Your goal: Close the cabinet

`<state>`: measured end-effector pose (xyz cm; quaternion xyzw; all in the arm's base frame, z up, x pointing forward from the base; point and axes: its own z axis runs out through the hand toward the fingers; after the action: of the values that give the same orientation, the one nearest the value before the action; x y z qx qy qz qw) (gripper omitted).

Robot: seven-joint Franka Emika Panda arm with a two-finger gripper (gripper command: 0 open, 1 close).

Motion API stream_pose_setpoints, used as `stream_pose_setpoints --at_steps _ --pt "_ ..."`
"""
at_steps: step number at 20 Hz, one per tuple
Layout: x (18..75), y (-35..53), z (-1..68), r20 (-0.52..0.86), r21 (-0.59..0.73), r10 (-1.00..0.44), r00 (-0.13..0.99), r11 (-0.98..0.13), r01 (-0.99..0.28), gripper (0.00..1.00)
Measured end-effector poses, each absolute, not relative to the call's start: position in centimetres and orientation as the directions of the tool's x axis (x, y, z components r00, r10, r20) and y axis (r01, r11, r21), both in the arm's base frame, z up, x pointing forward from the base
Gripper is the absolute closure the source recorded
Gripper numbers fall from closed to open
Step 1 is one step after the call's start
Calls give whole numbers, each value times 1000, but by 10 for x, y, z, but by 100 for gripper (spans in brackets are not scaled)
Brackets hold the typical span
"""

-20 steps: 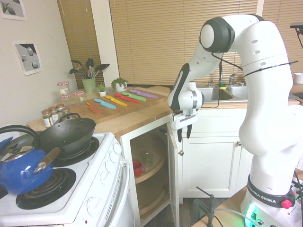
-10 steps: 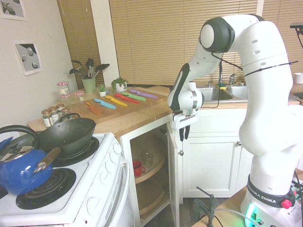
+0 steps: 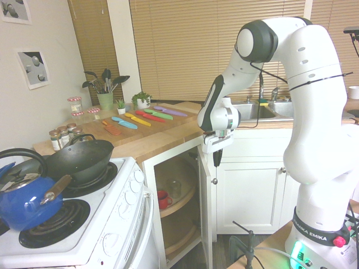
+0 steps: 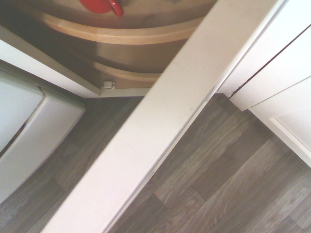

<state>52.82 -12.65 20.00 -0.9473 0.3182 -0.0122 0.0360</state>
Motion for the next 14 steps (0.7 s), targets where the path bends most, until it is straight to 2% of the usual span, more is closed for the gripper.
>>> stream_pose_setpoints --at_steps 14 --pt "535 -63 192 -16 -65 -553 833 -831 -553 100"
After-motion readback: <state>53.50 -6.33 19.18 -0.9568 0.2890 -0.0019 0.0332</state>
